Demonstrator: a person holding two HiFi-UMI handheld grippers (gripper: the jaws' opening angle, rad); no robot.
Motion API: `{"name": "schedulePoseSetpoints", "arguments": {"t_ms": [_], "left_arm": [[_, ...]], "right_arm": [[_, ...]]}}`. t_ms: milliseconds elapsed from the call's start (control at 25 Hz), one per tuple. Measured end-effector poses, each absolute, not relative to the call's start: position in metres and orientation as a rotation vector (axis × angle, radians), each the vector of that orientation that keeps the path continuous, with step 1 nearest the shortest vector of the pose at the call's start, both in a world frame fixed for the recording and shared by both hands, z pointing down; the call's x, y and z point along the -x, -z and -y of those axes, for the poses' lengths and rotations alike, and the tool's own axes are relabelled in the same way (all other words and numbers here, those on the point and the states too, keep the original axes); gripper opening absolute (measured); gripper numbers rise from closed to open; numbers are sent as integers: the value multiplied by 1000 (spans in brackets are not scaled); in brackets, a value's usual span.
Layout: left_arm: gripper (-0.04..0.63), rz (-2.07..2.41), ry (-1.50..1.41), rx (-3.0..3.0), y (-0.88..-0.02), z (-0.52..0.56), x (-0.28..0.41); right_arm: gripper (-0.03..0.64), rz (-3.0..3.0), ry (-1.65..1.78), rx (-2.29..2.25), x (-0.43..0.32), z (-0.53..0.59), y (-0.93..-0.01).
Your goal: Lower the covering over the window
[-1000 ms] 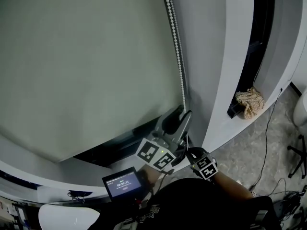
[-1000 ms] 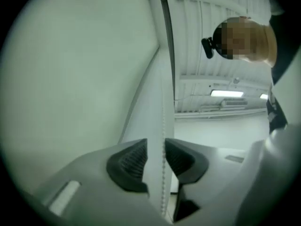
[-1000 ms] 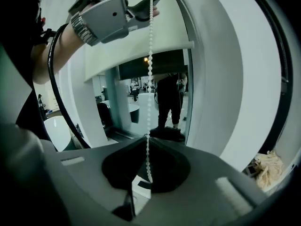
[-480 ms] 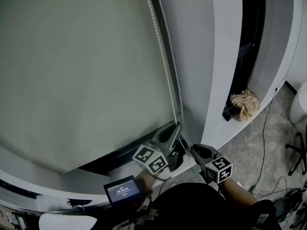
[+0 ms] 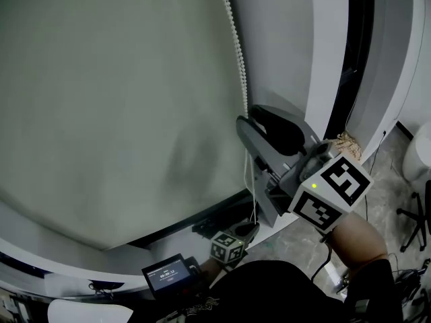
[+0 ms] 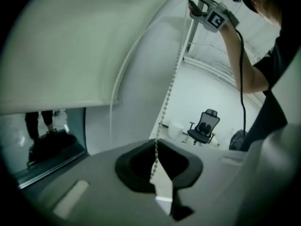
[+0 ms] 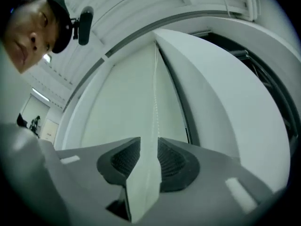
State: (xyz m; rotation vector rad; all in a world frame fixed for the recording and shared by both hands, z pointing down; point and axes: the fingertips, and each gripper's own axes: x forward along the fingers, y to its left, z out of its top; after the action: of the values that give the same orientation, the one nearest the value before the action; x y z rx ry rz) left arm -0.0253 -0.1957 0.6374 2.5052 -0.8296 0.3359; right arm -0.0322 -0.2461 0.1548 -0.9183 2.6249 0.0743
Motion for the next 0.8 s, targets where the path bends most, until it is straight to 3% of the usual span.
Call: {"name": "schedulePoseSetpoints", "arguments": {"t_ms": [360, 440, 520, 680, 800], "left_arm": [[14, 835, -338, -2467, -655, 184, 40], [15, 848, -326, -2451, -658, 190, 49], [15, 853, -329, -2441, -660, 195, 55], [17, 903, -393, -2512, -658, 190, 60], [22, 990, -278, -2604, -623, 188, 72]], "right_arm": [[77, -2593, -217, 874, 53, 251, -96], [25, -2553, -310, 912, 53, 253, -81], [20, -2539, -385, 935, 54, 258, -77], [12, -2514, -609, 995, 42, 243, -91], [12, -2614, -656, 1035, 42, 245, -143]]}}
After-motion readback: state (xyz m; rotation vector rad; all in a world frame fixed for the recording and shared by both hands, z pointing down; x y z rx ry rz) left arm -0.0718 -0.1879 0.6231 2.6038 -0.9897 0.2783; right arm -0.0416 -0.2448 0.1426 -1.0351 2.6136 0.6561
